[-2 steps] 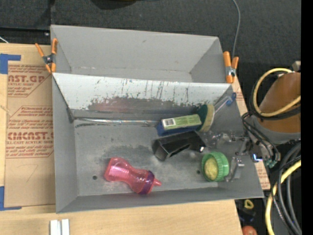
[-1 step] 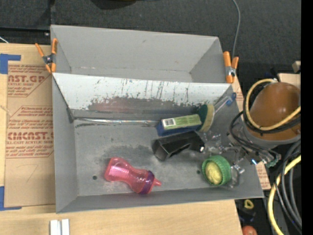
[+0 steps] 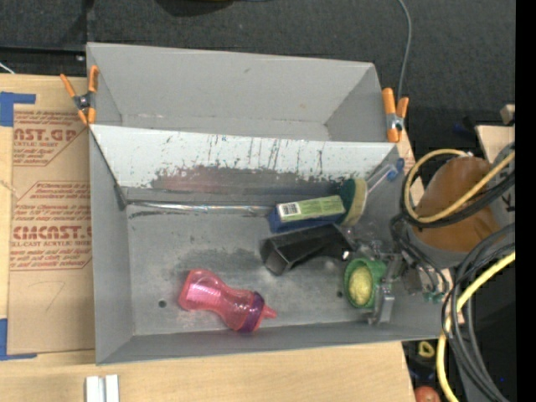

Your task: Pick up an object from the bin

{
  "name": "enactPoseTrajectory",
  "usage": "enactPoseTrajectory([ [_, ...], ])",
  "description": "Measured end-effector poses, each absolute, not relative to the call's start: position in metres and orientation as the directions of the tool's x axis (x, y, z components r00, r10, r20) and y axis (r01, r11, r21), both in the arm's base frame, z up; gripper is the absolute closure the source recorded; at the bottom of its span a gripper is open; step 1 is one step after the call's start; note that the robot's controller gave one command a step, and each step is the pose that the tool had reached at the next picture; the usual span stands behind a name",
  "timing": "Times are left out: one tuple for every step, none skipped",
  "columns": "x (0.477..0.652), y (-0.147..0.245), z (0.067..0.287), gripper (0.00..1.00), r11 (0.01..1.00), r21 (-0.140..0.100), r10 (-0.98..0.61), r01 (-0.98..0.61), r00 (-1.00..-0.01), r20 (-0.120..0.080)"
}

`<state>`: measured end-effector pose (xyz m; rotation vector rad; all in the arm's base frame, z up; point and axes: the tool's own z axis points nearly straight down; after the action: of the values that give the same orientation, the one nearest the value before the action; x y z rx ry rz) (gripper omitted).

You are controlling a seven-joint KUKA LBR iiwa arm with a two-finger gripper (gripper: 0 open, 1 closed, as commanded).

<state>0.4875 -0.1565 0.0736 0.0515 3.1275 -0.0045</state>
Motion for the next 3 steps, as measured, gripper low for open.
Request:
enactPoseTrajectory([
  [0.4928,-0.1494,0.0744,1.00,0.844,0.007,-0.536,-0.536,-0.844,-0.013],
  [0.4928,-0.1492,0.0745,1.00,0.844,0.006,-0.536,-0.536,-0.844,-0.013],
  [0.4932,-0.1485,0.0751,1.00,0.844,0.007,-0.536,-0.536,-0.844,-0.013],
])
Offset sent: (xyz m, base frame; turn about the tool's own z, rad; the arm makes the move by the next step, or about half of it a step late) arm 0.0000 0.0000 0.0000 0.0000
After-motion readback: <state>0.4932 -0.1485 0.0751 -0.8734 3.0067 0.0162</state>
